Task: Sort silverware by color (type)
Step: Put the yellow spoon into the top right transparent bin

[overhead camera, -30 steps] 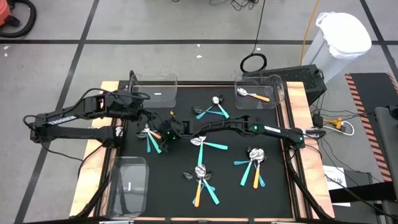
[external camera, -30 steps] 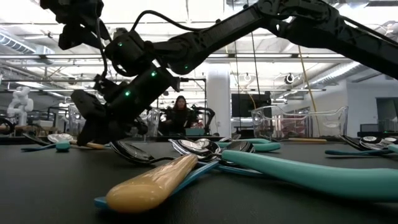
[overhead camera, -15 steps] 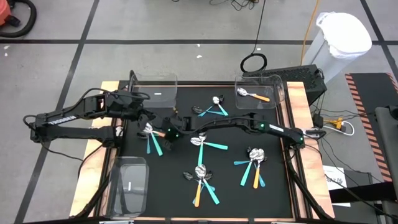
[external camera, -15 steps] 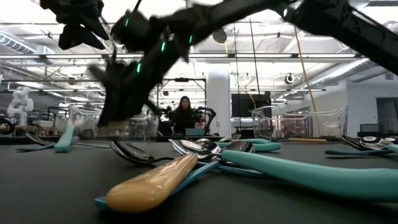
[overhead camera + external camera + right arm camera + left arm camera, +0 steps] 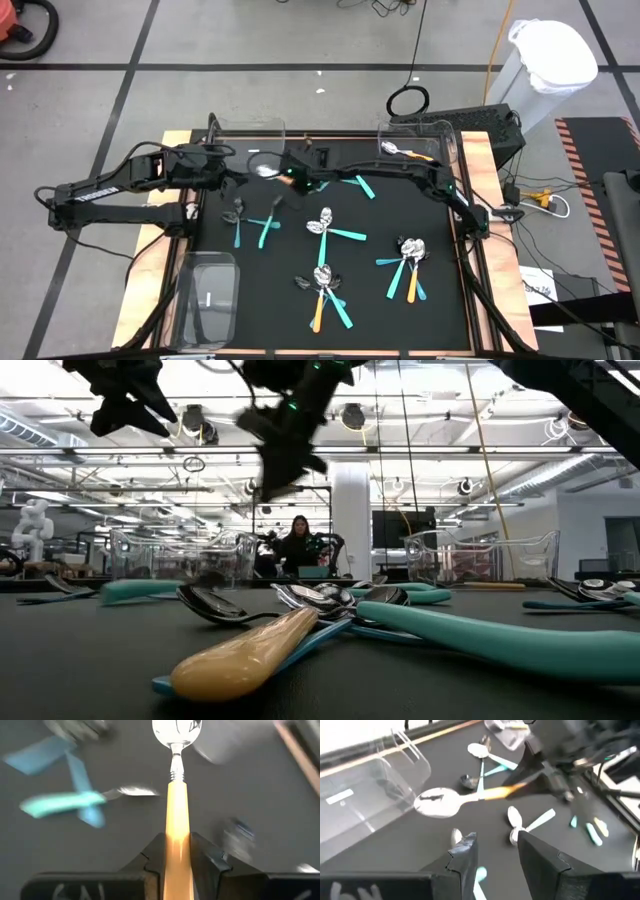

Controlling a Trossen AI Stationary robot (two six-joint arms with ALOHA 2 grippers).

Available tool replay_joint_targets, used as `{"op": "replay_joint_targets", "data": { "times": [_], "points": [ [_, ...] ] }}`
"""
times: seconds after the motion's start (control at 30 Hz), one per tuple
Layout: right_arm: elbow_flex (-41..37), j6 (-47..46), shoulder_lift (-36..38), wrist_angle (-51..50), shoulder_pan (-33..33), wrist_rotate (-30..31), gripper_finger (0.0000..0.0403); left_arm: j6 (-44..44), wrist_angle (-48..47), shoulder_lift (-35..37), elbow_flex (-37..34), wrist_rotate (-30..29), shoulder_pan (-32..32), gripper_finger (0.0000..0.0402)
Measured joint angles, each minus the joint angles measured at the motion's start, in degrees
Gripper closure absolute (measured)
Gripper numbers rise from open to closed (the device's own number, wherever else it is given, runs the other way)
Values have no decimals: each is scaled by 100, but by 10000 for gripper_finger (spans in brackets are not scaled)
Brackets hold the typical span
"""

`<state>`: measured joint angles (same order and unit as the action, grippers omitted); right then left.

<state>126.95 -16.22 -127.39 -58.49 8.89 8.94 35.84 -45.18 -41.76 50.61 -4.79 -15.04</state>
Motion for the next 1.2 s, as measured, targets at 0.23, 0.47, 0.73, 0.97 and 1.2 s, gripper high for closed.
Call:
{"op": "replay_joint_targets", "data": {
  "times": [0.23,0.47,0.73,0.97,1.2],
  "points": [
    [5,786,579,-1866,215,896,343,245,68,-30,0,-273,7,260],
    [-95,1207,1499,-2418,555,925,343,570,142,-103,0,-515,7,260],
    [-1911,1452,3071,-2354,1172,904,342,585,146,-128,-2,-629,10,260],
    [-4198,1564,4643,-1928,1555,929,342,537,146,-275,-2,-770,10,260],
    [-5561,1728,5542,-1732,2058,1094,342,533,148,-573,-2,-858,10,260]
  ]
}}
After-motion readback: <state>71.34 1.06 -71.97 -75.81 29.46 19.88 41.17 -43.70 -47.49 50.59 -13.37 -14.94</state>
